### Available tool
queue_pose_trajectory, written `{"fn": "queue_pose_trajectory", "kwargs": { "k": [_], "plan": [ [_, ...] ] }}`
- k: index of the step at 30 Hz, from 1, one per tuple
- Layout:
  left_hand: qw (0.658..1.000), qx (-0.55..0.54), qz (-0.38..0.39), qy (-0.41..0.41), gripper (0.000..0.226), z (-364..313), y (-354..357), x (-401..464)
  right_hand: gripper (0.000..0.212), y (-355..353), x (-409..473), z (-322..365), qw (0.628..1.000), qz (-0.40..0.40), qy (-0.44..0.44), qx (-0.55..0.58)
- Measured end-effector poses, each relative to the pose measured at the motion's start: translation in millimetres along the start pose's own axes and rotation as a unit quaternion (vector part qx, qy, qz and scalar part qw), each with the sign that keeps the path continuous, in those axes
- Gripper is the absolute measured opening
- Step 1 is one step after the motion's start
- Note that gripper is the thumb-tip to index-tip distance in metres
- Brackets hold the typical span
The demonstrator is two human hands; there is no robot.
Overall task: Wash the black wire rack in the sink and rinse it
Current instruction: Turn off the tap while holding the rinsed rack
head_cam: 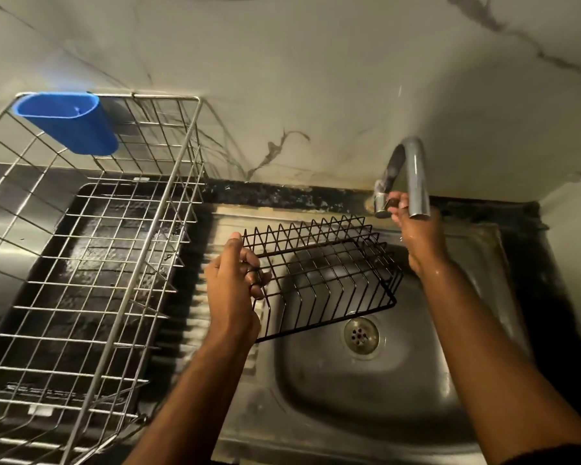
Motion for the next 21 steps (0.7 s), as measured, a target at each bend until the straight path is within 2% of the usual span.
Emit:
{"fn": "queue_pose_trajectory", "kwargs": {
  "k": [4,8,10,13,15,17,21],
  "plan": [
    [1.0,-0.006,-0.011,0.024,0.033,-14,-10,-16,0.021,-13,-42,-10,0.999,-0.016,0.034,0.01],
    [0.996,0.004,-0.001,0.093,0.041,-41,-22,-42,0.034,1,-103,-27,0.987,0.057,0.138,0.05],
    [0.99,-0.003,0.002,0.138,0.046,-59,-31,-61,0.034,9,-126,-21,0.98,0.072,0.154,0.104],
    [0.979,-0.015,-0.01,0.202,0.051,-84,-46,-88,0.038,16,-148,14,0.976,0.098,0.113,0.156],
    [0.968,-0.028,0.0,0.25,0.043,-100,-58,-104,0.042,18,-161,41,0.976,0.118,0.078,0.168],
    [0.95,-0.021,0.025,0.31,0.031,-114,-68,-117,0.041,20,-174,67,0.977,0.132,0.043,0.159],
    [0.922,-0.025,0.02,0.386,0.027,-139,-90,-136,0.038,28,-196,123,0.983,0.139,-0.059,0.107]
  ]
}}
Point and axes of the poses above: each hand's wrist, its own x-axis towards the middle knuckle, its own y-axis out of the palm, z = x × y, the point moved 9 cm from there along x, towards the middle knuckle, and after that the axes turned 2 degrees about -y, right-handed, at the moved point
